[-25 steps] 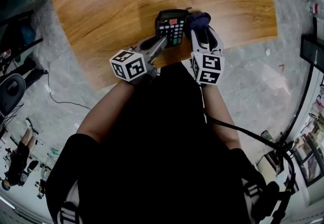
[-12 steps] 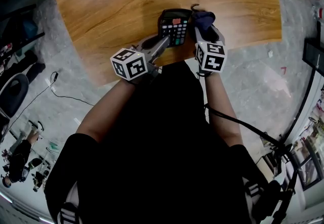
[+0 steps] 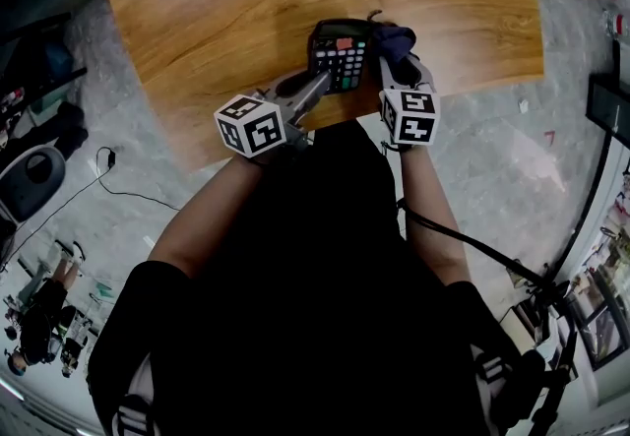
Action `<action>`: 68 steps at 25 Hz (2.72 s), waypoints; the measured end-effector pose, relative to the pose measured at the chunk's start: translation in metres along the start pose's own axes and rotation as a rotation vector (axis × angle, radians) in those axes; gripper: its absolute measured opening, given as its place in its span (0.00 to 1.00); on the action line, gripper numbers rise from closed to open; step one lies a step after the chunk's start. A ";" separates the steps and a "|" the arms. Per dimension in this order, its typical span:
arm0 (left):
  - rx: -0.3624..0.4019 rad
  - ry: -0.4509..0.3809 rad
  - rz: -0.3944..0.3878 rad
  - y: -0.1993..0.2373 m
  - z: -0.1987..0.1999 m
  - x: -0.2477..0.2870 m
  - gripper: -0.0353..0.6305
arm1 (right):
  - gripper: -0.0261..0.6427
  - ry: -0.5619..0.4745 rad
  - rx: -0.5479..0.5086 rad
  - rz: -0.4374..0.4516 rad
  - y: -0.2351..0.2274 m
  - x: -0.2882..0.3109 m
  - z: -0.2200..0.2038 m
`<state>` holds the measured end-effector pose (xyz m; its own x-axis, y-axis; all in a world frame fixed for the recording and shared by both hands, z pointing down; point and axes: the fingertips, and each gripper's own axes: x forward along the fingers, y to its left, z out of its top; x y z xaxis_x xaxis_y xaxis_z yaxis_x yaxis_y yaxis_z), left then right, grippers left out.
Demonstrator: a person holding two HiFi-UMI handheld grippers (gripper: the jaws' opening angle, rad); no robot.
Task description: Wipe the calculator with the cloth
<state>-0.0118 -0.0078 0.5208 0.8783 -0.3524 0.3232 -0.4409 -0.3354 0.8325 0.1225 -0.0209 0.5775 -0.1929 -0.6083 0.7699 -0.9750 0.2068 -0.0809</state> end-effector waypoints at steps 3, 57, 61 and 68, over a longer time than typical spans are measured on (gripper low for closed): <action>0.001 -0.006 -0.015 -0.005 0.006 0.000 0.16 | 0.18 -0.051 -0.009 -0.016 0.002 -0.011 0.014; -0.121 -0.216 -0.060 -0.042 0.057 -0.013 0.16 | 0.17 -0.326 -0.151 0.245 0.106 -0.089 0.117; -0.145 -0.238 -0.066 -0.043 0.058 -0.014 0.16 | 0.17 -0.331 -0.171 0.289 0.123 -0.098 0.113; -0.156 -0.242 -0.095 -0.044 0.058 -0.013 0.16 | 0.17 -0.320 -0.132 0.221 0.086 -0.092 0.106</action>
<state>-0.0141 -0.0387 0.4538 0.8365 -0.5299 0.1394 -0.3084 -0.2451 0.9191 0.0453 -0.0281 0.4326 -0.4412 -0.7416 0.5054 -0.8877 0.4433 -0.1244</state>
